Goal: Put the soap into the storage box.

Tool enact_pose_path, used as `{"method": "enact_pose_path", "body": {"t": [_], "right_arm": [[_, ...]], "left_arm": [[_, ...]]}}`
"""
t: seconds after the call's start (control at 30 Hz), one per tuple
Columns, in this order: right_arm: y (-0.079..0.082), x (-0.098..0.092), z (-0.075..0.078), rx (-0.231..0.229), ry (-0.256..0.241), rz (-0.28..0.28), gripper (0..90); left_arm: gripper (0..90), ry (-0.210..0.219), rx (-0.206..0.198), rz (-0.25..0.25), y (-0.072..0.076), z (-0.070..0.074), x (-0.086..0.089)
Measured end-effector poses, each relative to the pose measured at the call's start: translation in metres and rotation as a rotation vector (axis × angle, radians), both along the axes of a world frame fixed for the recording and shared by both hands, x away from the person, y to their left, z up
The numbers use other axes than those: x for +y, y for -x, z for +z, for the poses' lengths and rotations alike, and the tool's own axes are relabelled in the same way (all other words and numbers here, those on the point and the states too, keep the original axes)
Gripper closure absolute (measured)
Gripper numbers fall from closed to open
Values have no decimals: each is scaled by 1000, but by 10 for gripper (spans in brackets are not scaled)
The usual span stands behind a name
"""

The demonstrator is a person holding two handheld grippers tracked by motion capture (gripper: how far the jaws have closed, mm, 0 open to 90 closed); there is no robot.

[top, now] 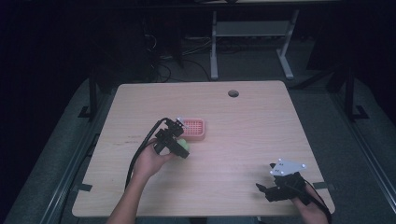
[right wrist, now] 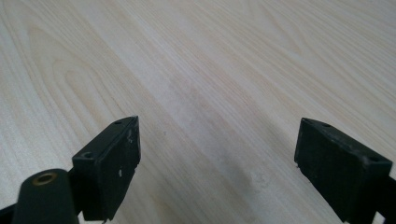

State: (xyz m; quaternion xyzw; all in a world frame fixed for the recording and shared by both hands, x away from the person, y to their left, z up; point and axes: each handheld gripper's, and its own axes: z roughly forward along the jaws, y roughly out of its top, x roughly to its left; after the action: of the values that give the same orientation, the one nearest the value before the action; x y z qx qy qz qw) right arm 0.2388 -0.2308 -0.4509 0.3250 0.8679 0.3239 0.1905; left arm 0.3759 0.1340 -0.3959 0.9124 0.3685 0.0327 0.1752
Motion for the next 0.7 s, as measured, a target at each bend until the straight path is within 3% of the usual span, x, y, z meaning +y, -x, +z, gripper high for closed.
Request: {"method": "enact_pose_path", "body": {"t": [0.7], "right_arm": [[-1,0,0,0,-3,-4,138]], "left_arm": [[264,-34,-10,6,-28,14,-9]]}}
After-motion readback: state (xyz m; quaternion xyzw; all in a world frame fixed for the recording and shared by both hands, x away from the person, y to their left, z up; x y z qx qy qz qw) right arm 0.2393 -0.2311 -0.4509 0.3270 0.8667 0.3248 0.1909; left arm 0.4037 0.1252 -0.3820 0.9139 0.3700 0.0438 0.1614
